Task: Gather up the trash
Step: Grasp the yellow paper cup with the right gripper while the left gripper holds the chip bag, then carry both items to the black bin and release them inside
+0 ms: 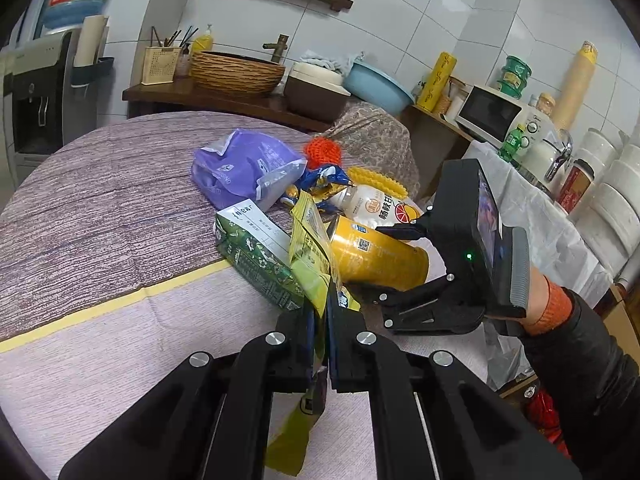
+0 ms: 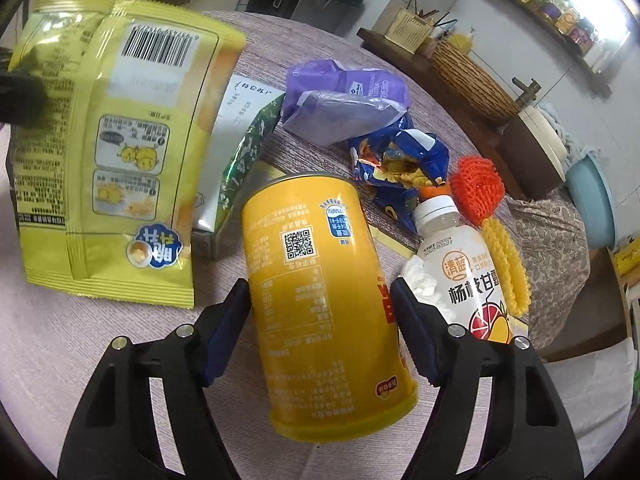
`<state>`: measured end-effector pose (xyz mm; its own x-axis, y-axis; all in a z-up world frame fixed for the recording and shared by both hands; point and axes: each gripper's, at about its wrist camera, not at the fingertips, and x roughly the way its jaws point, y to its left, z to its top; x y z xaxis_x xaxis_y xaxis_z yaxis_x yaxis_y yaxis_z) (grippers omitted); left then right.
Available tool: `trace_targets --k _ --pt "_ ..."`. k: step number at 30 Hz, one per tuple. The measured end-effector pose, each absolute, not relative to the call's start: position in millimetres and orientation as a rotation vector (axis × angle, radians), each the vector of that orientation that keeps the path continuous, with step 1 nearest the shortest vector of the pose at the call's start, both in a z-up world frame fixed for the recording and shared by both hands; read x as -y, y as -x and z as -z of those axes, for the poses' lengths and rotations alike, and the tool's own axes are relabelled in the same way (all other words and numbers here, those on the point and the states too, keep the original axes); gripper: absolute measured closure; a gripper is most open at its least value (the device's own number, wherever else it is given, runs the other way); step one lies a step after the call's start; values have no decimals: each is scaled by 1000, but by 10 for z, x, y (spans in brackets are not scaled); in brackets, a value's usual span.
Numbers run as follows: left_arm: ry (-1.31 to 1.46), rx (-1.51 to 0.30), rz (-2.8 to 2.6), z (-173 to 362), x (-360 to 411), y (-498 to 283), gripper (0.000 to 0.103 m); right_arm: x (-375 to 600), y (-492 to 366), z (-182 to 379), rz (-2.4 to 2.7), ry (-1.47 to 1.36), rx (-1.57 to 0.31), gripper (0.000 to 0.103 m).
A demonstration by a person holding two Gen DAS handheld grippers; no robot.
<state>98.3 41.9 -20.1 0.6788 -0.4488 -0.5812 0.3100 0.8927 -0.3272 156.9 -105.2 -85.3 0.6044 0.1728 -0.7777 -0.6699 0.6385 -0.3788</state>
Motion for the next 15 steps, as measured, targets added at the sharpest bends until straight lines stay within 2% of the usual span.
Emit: trace_targets --k 4,15 --pt "203 -702 433 187 -390 -973 97 1082 -1512 834 -562 697 -759 32" --pt "166 -681 451 36 -222 -926 97 1725 -1018 622 -558 356 -658 36"
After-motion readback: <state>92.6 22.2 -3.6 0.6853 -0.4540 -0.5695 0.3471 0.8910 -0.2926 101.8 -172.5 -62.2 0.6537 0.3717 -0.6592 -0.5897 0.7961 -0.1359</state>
